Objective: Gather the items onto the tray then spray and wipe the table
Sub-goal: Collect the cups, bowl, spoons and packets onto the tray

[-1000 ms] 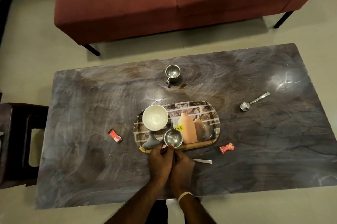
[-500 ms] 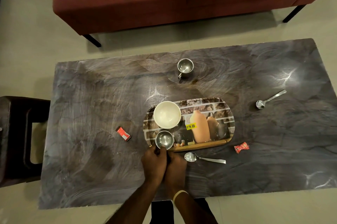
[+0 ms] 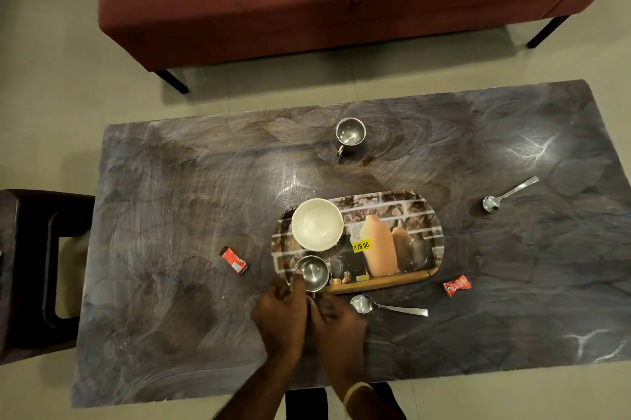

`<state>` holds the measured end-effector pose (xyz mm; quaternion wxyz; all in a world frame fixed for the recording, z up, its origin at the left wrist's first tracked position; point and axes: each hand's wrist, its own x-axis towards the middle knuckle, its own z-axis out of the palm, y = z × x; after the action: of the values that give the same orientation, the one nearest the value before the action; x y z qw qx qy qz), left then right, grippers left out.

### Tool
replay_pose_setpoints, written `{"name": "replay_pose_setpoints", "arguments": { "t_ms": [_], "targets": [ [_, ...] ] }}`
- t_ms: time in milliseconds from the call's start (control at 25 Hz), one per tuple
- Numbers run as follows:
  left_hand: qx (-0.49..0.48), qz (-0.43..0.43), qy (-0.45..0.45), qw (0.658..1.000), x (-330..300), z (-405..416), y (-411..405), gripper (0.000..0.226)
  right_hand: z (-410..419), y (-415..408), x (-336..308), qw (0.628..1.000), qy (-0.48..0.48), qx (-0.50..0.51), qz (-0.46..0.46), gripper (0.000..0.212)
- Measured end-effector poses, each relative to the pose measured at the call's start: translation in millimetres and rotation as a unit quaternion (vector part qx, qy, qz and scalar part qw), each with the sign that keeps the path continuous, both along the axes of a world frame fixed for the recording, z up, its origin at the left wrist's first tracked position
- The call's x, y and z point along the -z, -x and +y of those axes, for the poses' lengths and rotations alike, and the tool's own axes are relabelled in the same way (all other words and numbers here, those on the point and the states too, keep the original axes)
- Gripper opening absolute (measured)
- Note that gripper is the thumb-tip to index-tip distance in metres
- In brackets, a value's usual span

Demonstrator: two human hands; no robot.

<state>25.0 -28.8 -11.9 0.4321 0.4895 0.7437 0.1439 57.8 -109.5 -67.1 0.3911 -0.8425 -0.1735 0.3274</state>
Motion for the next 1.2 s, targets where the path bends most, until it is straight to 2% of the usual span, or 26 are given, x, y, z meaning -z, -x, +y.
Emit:
{"name": "replay_pose_setpoints", "arguments": {
  "t_ms": [120,200,280,400,520,560,680,800,960,1080,1200],
  "targets": [
    [-0.008,-0.02,-0.083,0.996,-11.5,30.5,-0.9,0.015,-6.6,-42.4,-21.0,0.993,-0.045,0.078,-0.081,0.003],
    [0.044,-0.05,-0.098,0.993,-10.6,58.8,-14.2,0.033,9.5,-84.7,-25.7,0.985,-0.063,0.127,-0.096,0.004],
    [0.134,-0.068,-0.098,0.984,-12.2,87.2,-41.3,0.043,41.7,-125.0,-25.6,0.986,-0.059,0.128,-0.09,0.01],
    [0.237,-0.101,-0.067,0.964,-18.9,119.1,-95.4,0.042,99.2,-168.0,-19.1,0.994,-0.057,0.092,-0.025,0.019],
    [0.209,-0.184,0.019,0.96,-20.8,137.2,-138.0,0.034,148.7,-187.4,-12.3,0.993,-0.091,0.073,0.024,0.015],
    [0.204,-0.196,0.035,0.959,-14.6,142.4,-149.5,0.039,161.1,-191.4,-8.3,0.993,-0.083,0.079,0.031,0.015],
    [0.247,-0.174,0.075,0.95,10.7,153.9,-170.0,0.05,187.0,-202.2,10.5,0.988,-0.068,0.115,0.078,0.015],
    [0.239,-0.16,0.109,0.952,28.1,160.2,-179.1,0.05,200.0,-208.3,30.4,0.984,-0.04,0.129,0.118,0.017],
    [0.187,-0.15,0.108,0.965,40.8,157.6,-187.1,0.043,209.1,-210.2,37.9,0.982,-0.062,0.12,0.132,0.012],
    [0.159,-0.146,0.109,0.97,43.0,157.0,-192.2,0.034,210.8,-219.0,42.5,0.987,-0.026,0.069,0.141,0.021],
    [0.166,-0.136,0.094,0.972,43.9,157.5,-196.8,0.033,209.5,-220.4,44.9,0.978,-0.057,0.144,0.138,0.012]
  ]
}}
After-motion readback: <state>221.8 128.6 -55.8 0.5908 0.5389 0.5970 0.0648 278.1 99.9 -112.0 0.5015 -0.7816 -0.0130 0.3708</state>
